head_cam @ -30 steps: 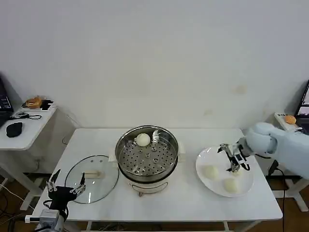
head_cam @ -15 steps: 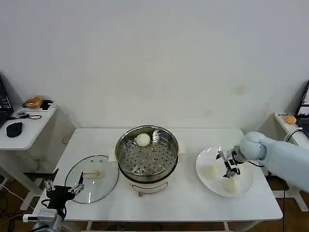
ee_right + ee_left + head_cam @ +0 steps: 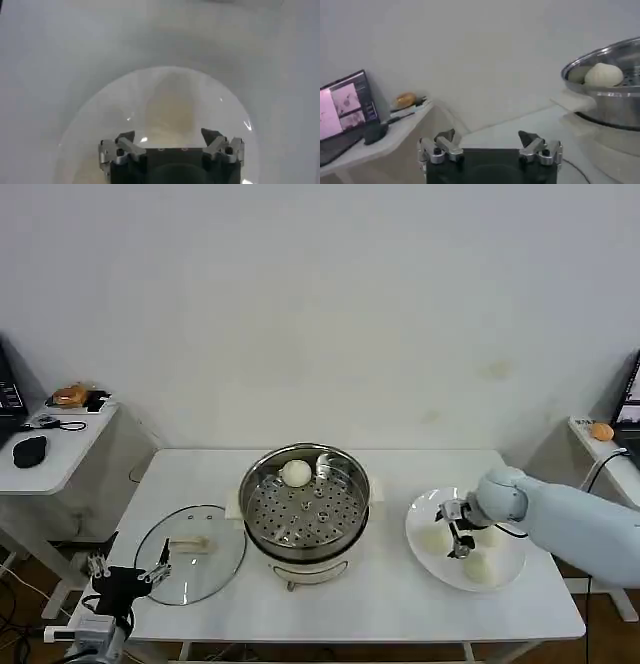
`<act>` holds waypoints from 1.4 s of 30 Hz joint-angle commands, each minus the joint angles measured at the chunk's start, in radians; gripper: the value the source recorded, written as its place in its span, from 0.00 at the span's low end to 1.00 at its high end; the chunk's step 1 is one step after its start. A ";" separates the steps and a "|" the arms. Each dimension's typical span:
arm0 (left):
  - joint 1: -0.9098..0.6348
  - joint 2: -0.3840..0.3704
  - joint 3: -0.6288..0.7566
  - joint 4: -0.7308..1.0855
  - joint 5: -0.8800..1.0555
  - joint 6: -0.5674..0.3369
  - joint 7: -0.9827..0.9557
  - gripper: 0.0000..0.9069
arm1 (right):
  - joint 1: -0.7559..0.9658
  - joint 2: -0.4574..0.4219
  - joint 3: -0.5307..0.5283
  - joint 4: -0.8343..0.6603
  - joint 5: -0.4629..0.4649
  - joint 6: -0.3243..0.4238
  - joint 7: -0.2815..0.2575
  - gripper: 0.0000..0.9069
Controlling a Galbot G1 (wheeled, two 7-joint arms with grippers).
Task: Take steamed baozi put them in steamer then cover it.
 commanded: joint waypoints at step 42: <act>0.011 0.005 -0.015 -0.030 0.000 0.009 0.004 1.00 | 0.494 -0.056 -0.176 0.200 0.186 -0.057 -0.020 0.71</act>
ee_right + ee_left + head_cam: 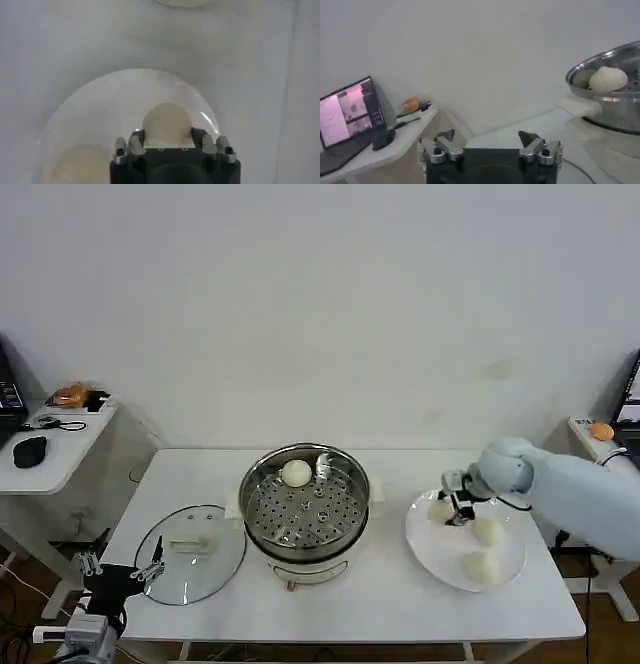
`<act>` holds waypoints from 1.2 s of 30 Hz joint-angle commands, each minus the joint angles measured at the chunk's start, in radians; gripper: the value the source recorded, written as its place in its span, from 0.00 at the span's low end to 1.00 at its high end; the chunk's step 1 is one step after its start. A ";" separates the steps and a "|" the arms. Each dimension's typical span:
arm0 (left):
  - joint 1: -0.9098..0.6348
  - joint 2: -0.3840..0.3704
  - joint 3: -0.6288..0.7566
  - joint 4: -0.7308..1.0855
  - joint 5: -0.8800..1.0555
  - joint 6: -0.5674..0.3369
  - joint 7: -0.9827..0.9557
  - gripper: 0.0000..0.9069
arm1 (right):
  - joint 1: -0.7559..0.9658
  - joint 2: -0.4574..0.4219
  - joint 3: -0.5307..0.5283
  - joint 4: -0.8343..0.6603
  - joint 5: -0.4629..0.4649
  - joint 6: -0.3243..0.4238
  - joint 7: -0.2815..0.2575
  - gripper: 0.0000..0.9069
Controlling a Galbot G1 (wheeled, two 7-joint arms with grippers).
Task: Take steamed baozi put them in steamer then cover it.
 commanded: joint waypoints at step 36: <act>-0.014 0.005 -0.038 0.028 -0.016 -0.009 0.001 1.00 | 0.219 0.741 -0.159 -0.153 0.529 -0.325 0.214 0.72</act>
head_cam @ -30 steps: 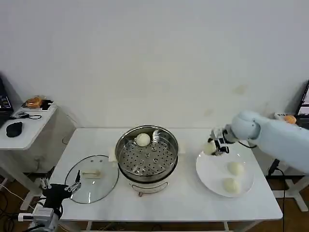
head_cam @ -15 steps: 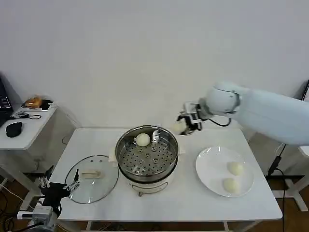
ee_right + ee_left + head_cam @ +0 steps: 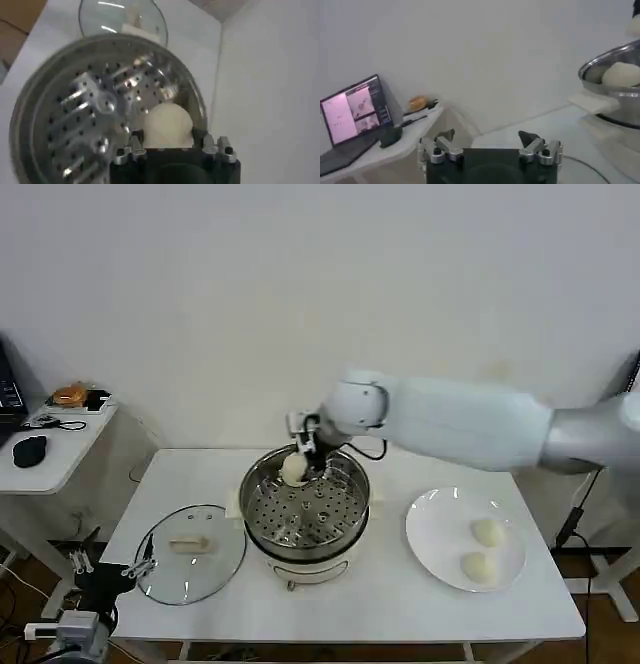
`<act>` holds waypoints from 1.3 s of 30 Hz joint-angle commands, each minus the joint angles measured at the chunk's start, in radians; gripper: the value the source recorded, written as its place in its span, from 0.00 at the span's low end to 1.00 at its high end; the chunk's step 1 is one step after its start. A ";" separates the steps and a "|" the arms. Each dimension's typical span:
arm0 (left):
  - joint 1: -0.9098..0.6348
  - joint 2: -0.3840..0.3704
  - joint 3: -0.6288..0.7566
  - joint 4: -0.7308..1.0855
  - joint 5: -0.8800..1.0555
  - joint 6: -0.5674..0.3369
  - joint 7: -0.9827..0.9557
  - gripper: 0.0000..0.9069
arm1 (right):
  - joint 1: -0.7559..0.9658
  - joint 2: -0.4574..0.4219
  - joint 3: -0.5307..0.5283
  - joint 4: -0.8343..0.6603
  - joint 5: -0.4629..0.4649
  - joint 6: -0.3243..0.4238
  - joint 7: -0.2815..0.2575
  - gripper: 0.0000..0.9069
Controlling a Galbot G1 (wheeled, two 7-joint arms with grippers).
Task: Take steamed baozi put them in steamer then cover it.
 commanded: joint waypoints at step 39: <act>0.016 -0.016 -0.009 -0.005 0.008 -0.011 0.001 1.00 | -0.068 0.092 0.021 -0.073 0.070 -0.084 0.021 1.00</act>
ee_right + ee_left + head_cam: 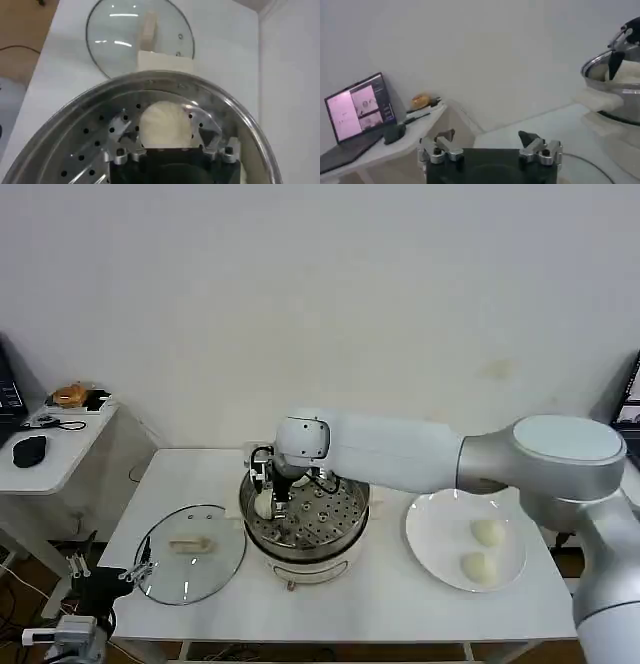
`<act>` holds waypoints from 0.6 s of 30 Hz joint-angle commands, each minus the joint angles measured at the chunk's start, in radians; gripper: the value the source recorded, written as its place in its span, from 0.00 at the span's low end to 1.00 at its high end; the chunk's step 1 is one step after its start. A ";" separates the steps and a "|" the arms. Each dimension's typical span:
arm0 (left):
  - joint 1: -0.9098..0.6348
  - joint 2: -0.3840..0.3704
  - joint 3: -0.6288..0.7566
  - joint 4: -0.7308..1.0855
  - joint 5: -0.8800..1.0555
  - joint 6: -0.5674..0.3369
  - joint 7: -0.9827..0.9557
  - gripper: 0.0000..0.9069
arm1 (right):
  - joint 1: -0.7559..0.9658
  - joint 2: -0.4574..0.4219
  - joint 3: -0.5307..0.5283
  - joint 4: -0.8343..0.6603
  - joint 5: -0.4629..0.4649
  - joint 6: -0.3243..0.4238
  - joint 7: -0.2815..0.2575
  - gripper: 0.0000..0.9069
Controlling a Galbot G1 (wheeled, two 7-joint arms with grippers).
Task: Take steamed baozi put them in steamer then cover it.
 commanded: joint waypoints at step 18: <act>-0.019 0.007 0.051 0.002 0.011 0.003 0.002 1.00 | 0.202 -0.801 -0.001 0.470 -0.226 0.166 -0.201 1.00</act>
